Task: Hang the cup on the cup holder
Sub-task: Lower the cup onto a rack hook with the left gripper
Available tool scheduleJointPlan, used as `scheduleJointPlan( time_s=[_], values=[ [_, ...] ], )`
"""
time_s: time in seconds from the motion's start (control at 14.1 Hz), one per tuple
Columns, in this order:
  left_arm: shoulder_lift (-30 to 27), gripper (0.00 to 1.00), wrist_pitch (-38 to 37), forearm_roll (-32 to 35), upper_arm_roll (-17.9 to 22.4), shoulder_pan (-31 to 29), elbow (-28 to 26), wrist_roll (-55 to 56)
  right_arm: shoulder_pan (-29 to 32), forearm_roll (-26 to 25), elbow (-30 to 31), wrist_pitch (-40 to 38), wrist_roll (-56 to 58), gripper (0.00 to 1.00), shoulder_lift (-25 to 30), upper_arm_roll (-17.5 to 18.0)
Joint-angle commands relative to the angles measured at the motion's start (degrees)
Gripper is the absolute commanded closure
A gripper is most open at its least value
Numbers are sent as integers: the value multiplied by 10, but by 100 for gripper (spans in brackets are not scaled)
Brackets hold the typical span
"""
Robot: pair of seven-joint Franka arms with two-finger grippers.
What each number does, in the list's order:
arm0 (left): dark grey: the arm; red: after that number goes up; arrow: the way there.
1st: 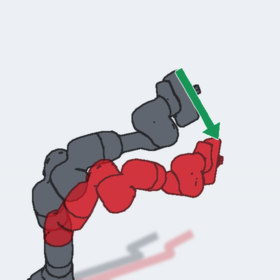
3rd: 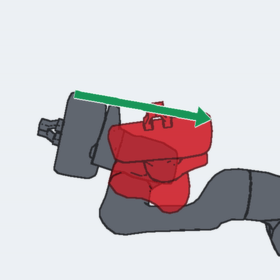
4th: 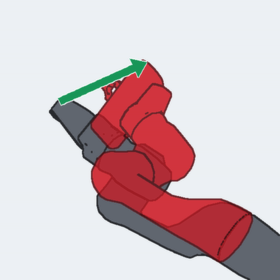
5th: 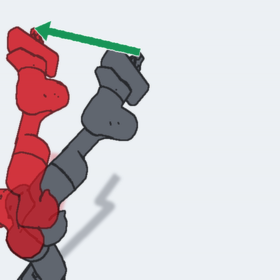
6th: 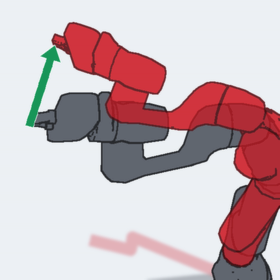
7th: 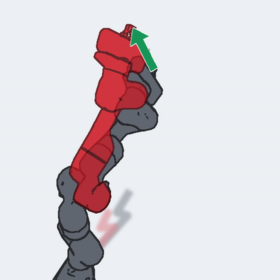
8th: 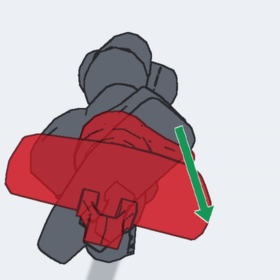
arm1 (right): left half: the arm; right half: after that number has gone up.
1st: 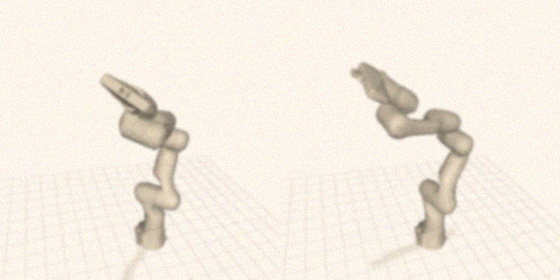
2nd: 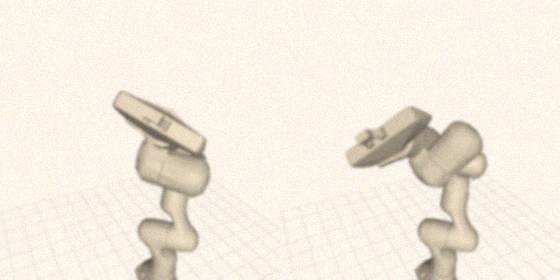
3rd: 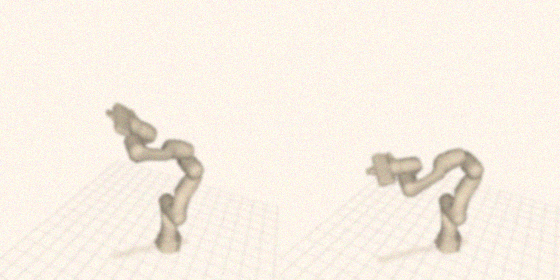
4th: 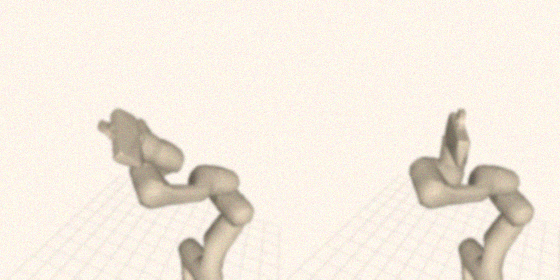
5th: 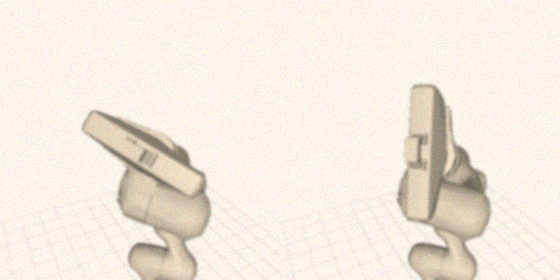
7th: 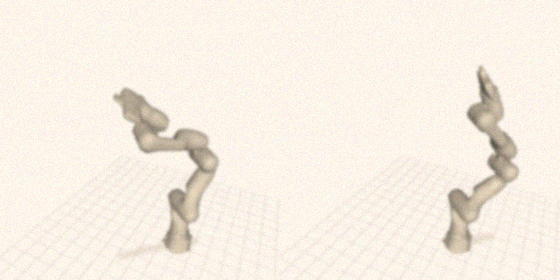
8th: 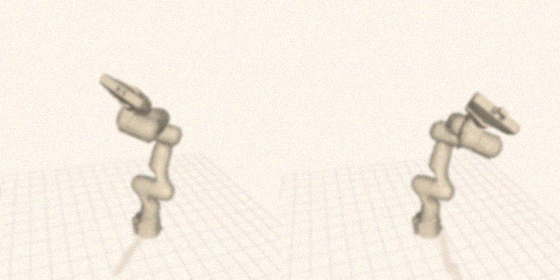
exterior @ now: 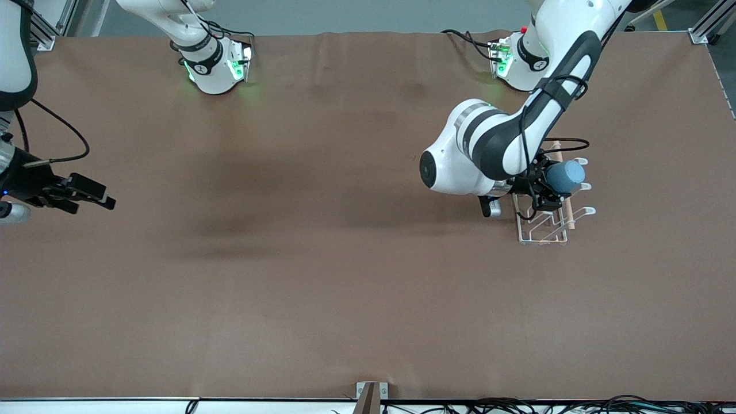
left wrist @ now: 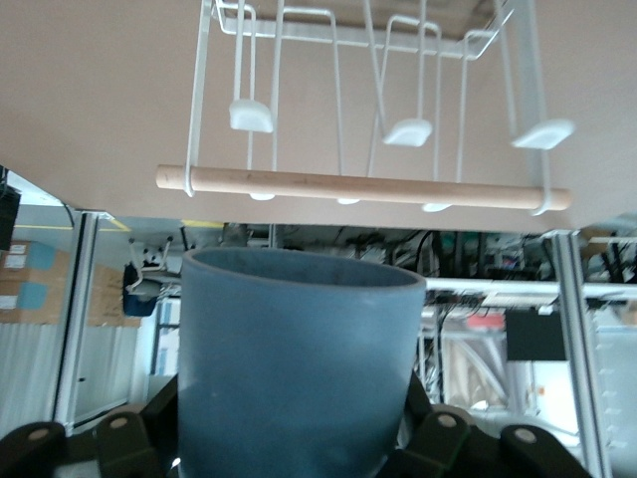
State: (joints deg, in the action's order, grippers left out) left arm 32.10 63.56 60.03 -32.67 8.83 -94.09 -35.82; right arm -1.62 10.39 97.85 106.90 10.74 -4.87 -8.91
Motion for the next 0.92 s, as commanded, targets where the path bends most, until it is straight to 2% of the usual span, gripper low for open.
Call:
scheduleJointPlan(
  time_s=[0.0,0.28,0.57,0.85],
  values=[
    [37,84,-13,47,-2,1,5,-33,-4,-62,1,-33,-37,0,51,11],
    [65,84,-13,83,-2,6,4,-47,-8,-105,1,-118,-63,0,89,13],
    [79,82,-14,105,0,4,0,-47,7,-98,-30,-112,-70,0,81,8],
    [87,81,-14,116,9,4,1,-44,9,-100,-96,-140,-68,0,44,8]
  ],
)
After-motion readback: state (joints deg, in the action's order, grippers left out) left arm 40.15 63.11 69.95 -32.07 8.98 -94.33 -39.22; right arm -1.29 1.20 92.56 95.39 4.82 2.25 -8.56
